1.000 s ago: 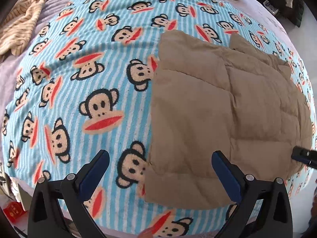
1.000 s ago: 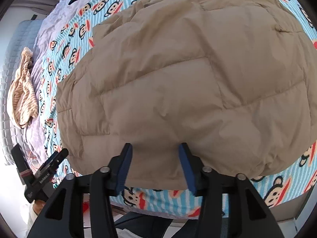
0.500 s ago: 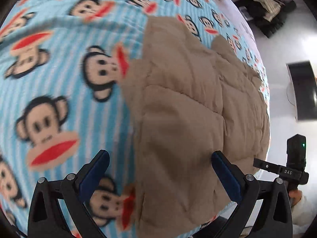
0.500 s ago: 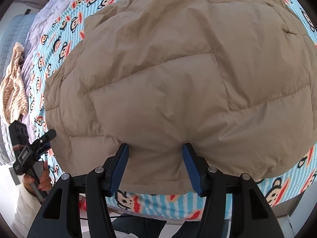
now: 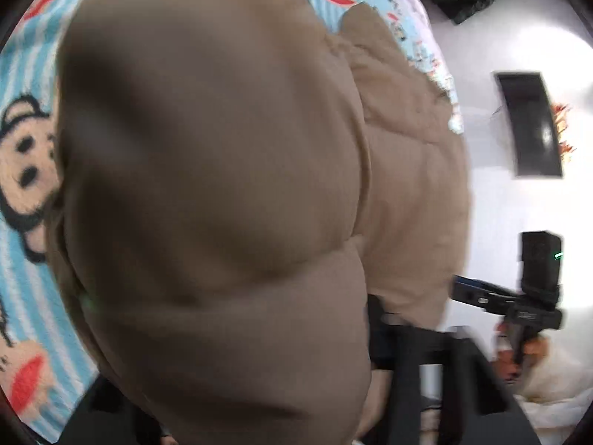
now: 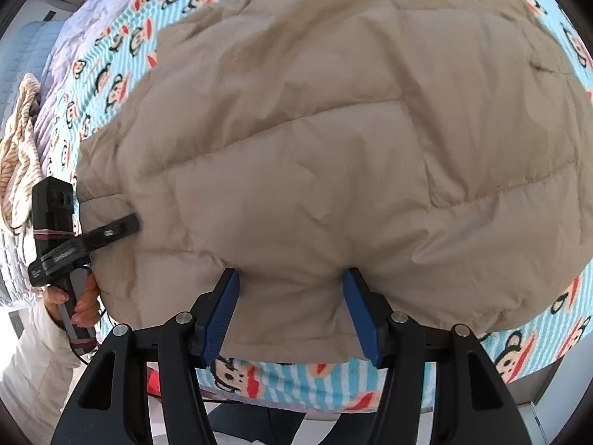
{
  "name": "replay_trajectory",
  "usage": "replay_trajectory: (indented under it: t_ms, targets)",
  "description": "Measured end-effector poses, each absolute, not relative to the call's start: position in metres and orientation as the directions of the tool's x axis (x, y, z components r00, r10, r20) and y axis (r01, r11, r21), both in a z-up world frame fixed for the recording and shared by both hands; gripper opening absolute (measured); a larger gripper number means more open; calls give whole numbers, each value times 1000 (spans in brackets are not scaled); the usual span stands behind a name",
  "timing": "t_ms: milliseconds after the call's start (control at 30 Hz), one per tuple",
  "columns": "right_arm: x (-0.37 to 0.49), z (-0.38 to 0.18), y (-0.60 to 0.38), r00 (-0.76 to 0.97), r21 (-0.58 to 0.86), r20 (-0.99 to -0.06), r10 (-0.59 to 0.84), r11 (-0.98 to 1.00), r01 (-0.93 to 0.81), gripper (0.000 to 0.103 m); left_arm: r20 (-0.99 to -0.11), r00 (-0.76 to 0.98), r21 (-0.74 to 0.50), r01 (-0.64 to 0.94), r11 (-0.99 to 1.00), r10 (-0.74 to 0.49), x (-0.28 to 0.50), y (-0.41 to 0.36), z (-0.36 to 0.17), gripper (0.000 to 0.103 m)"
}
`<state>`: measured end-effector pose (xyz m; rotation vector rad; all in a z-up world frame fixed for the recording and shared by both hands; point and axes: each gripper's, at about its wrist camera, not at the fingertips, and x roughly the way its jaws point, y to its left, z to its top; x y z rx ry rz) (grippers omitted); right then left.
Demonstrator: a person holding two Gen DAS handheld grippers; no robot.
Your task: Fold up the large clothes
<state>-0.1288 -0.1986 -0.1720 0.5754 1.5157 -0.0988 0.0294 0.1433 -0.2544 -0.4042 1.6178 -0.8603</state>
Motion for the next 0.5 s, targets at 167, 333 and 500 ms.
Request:
replay_trajectory:
  t_ms: [167,333,500]
  targets:
    - [-120,-146,-198,202,221,-966,162,922,317,4,-712,-212,-702,201,683,-669,23,142,-238,29]
    - [-92,-160,-204,282,235,-946,162,940,247,4,-730,-179,-684,215,698,-660,14,133,-205,24]
    - [-65,-199,-211,271,253,-944,189,941,224,2,-709,-136,-702,234,673,-692,1,110,-149,24]
